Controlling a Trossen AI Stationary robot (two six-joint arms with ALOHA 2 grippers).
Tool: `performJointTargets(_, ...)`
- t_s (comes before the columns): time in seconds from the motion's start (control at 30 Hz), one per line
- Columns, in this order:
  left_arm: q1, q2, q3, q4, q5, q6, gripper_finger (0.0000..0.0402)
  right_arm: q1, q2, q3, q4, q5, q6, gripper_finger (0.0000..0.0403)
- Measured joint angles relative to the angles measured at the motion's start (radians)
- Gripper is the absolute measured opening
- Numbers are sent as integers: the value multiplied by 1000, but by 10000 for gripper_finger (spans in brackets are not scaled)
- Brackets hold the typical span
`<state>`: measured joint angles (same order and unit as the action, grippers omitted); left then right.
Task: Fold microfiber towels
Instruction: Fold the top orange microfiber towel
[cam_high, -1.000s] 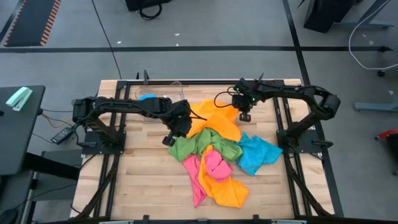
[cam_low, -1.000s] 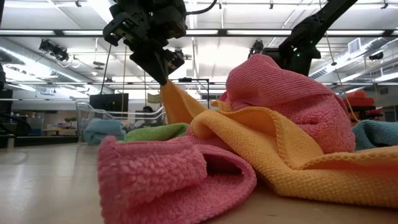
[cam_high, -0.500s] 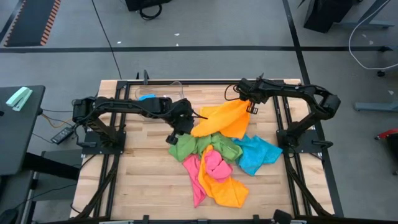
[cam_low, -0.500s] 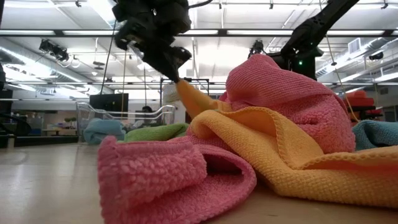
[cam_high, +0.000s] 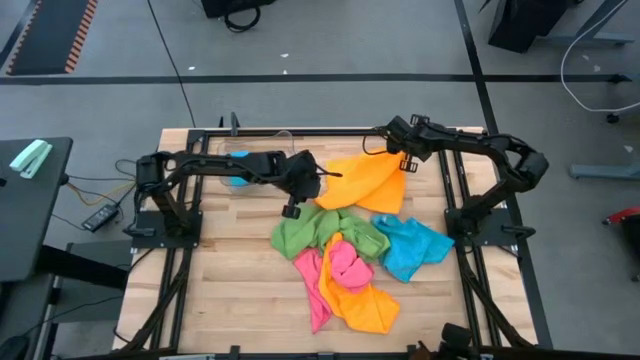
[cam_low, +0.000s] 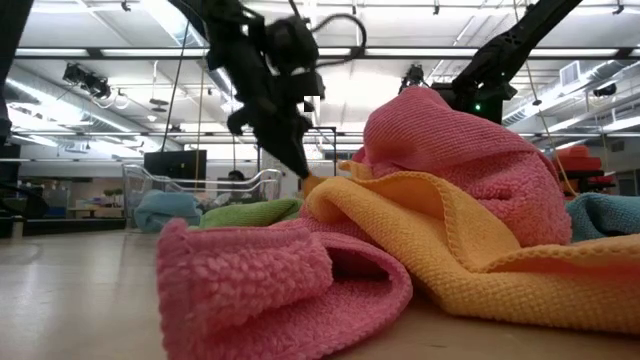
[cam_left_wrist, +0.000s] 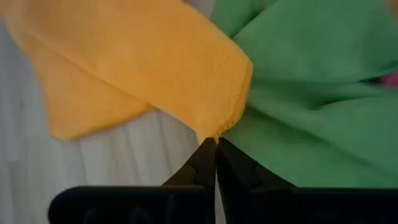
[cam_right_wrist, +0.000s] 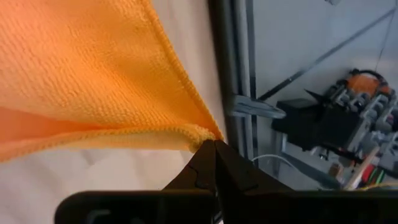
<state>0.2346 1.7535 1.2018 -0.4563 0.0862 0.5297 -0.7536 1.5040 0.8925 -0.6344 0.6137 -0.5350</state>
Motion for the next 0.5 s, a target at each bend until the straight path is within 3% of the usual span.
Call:
performJointTargets(0.3,-16,58,1,-19,0,31,28,-70,0,0,19,2,-12,17)
performJointTargets(0.5,-48,58,1,-7,1,-4,42,-68,0,0,-10,-17,69,88)
